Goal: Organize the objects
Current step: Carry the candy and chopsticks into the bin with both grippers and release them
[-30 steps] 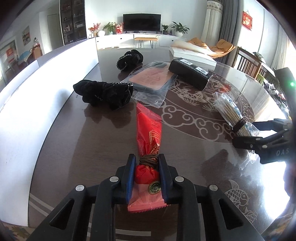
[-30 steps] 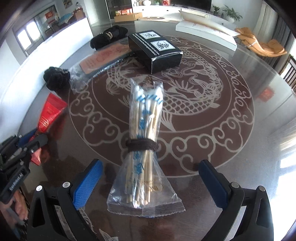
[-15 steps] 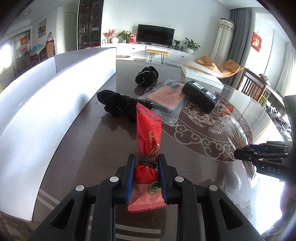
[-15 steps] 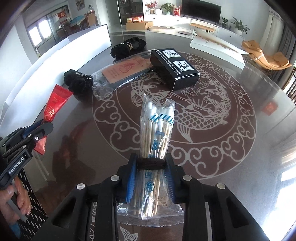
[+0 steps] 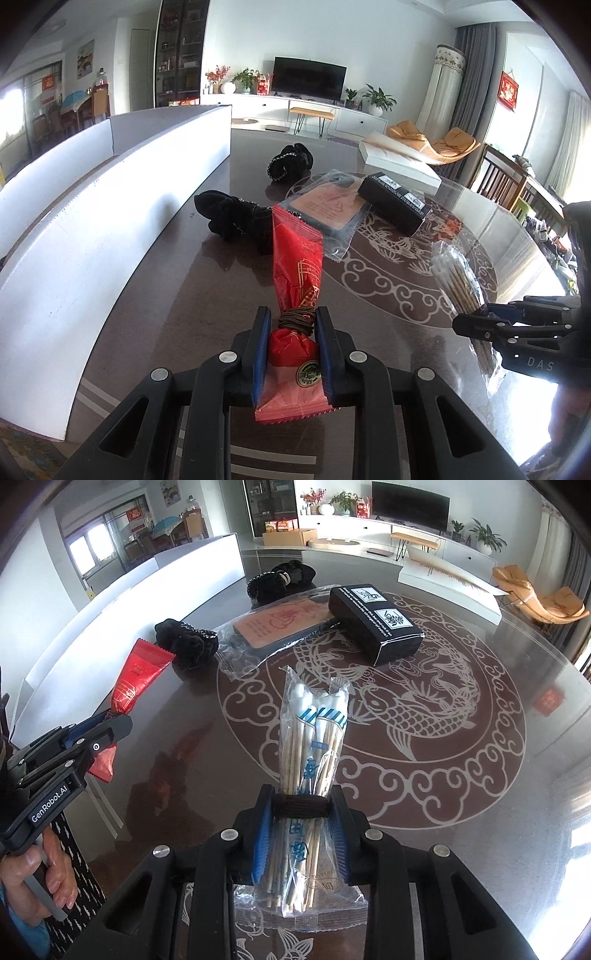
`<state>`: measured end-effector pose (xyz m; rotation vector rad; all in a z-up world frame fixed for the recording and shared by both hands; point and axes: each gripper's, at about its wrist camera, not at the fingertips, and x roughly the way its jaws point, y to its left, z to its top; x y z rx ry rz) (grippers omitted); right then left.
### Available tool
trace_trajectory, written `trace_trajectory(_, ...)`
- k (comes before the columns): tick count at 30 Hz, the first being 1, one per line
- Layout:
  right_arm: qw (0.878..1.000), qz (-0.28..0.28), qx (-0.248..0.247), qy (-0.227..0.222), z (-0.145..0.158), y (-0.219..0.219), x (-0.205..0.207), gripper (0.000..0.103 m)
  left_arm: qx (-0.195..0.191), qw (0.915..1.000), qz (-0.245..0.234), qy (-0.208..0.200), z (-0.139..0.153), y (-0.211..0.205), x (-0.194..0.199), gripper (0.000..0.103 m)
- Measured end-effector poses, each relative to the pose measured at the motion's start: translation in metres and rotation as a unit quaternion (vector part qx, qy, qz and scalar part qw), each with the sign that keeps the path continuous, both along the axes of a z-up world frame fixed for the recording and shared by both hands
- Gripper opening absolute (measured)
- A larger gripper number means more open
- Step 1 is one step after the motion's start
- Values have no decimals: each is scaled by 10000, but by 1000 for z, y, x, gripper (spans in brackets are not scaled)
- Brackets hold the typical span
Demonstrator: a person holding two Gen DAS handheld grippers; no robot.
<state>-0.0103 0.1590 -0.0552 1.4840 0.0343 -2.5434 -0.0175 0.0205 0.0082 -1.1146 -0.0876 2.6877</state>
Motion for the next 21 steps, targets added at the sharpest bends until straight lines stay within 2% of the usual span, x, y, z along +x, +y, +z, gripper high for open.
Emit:
trace_trajectory(5, 9998, 11, -125, 162, 14, -4, 3, 30, 562, 9983, 101, 122, 22, -23, 13, 24)
trace_trajectory(8, 9990, 110, -305, 305, 33, -18, -6, 30, 877, 9955, 268, 250, 44, -49, 21, 24)
trace_trajectory(13, 9925, 644, -687, 784, 84, -84, -39, 30, 1303, 9870, 801, 489, 92, -121, 12, 24)
trace_trajectory(17, 9801, 1429, -834, 1099, 118, -168, -55, 30, 883, 9861, 1308, 510, 110, -184, -8, 24)
trace_trajectory(21, 9646, 2184, -685, 1311, 128, -256, -61, 30, 484, 9839, 1706, 219, 102, -233, -32, 24)
